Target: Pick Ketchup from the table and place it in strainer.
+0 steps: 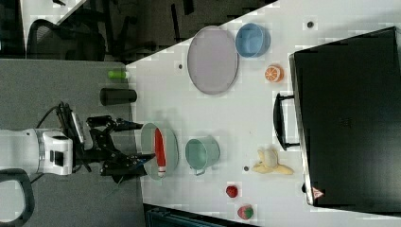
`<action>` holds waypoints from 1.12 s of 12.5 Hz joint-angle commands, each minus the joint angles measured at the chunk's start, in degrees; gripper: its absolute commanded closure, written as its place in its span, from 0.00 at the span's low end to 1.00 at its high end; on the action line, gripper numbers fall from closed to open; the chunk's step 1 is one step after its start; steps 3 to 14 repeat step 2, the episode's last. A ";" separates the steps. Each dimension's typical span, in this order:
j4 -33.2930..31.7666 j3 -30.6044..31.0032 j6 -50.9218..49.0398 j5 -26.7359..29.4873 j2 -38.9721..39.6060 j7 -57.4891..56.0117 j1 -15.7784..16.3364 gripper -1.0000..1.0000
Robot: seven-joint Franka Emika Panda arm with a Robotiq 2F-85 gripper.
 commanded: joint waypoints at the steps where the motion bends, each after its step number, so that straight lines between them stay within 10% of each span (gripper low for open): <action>1: 1.23 0.20 -0.99 1.08 -1.03 -1.78 0.86 0.00; 14: 1.18 0.30 -0.99 1.08 -1.00 -1.78 0.86 0.00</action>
